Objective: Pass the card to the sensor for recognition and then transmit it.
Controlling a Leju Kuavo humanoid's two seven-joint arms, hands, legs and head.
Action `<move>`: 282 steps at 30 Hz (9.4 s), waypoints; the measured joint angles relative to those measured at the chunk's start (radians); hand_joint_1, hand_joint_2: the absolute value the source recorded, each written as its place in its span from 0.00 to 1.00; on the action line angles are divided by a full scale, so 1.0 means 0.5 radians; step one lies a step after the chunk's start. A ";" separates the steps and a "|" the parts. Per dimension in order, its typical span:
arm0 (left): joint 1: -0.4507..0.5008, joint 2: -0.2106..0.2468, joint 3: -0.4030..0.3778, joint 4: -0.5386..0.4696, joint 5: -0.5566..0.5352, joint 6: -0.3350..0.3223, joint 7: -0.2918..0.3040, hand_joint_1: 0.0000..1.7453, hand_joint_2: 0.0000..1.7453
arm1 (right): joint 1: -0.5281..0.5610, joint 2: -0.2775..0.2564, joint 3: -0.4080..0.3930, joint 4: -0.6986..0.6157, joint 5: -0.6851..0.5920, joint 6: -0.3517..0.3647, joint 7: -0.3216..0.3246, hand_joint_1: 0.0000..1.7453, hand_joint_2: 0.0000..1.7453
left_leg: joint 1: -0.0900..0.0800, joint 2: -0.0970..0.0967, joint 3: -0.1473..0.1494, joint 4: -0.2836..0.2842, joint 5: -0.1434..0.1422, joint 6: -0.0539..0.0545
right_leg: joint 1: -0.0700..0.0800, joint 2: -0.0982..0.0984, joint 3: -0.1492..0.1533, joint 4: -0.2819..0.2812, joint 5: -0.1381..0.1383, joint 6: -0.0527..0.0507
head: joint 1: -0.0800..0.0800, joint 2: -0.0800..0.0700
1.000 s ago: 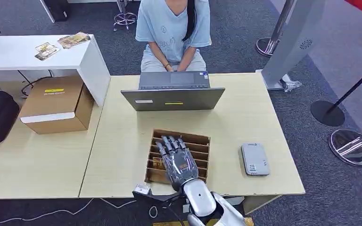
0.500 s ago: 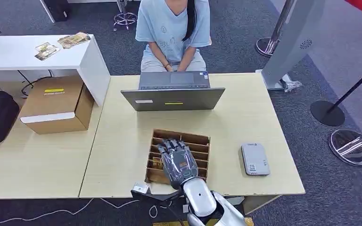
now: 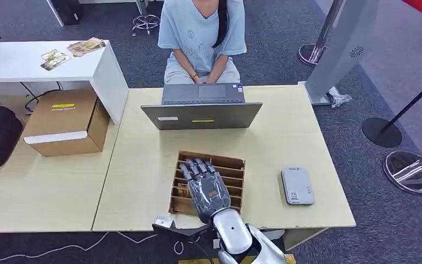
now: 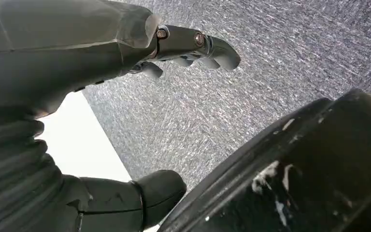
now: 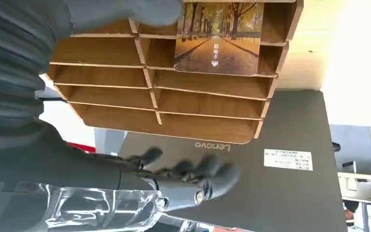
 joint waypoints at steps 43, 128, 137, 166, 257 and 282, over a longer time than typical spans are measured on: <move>0.000 0.001 0.000 0.000 -0.042 -0.007 -0.001 0.00 1.00 | 0.004 0.000 0.000 0.033 -0.054 0.025 -0.005 0.40 1.00 | 0.000 0.000 0.000 0.000 0.000 0.000 | 0.000 0.000 0.000 0.000 0.000 0.000 | 0.000 0.000; 0.000 0.002 0.001 0.000 -0.091 -0.031 -0.003 0.00 1.00 | -0.019 -0.001 -0.006 -0.001 -0.307 -0.008 -0.118 1.00 1.00 | 0.000 0.000 0.000 0.000 0.000 0.000 | 0.000 0.000 0.000 0.000 0.000 0.000 | 0.000 0.000; 0.000 0.002 0.001 0.000 -0.107 -0.031 -0.002 0.00 1.00 | 0.021 -0.012 -0.052 -0.133 -0.521 0.004 -0.218 1.00 1.00 | 0.000 0.000 0.000 0.000 0.000 0.000 | 0.000 0.000 -0.001 0.000 0.000 0.000 | 0.000 0.000; 0.000 0.005 0.000 0.000 -0.169 -0.031 -0.036 0.00 1.00 | 0.067 -0.058 -0.121 -0.447 -1.134 -0.601 -1.005 1.00 1.00 | 0.000 0.000 0.000 0.000 0.000 0.000 | 0.000 0.000 -0.001 0.000 0.000 0.000 | 0.000 0.000; -0.118 0.042 0.001 0.000 -0.263 -0.113 -0.029 0.00 1.00 | -1.664 0.391 -0.447 1.538 -1.081 -0.405 -0.665 0.54 1.00 | 0.000 0.000 0.000 0.000 0.008 -0.005 | 0.000 0.000 -0.004 0.007 0.005 -0.007 | 0.000 0.000; -0.111 0.040 0.034 0.000 -0.265 -0.098 -0.029 0.00 1.00 | -1.651 0.397 -0.542 1.539 -1.338 -0.507 -0.778 0.00 1.00 | 0.000 0.000 0.000 0.000 0.008 -0.005 | 0.000 0.000 -0.004 0.007 0.005 -0.007 | 0.000 0.000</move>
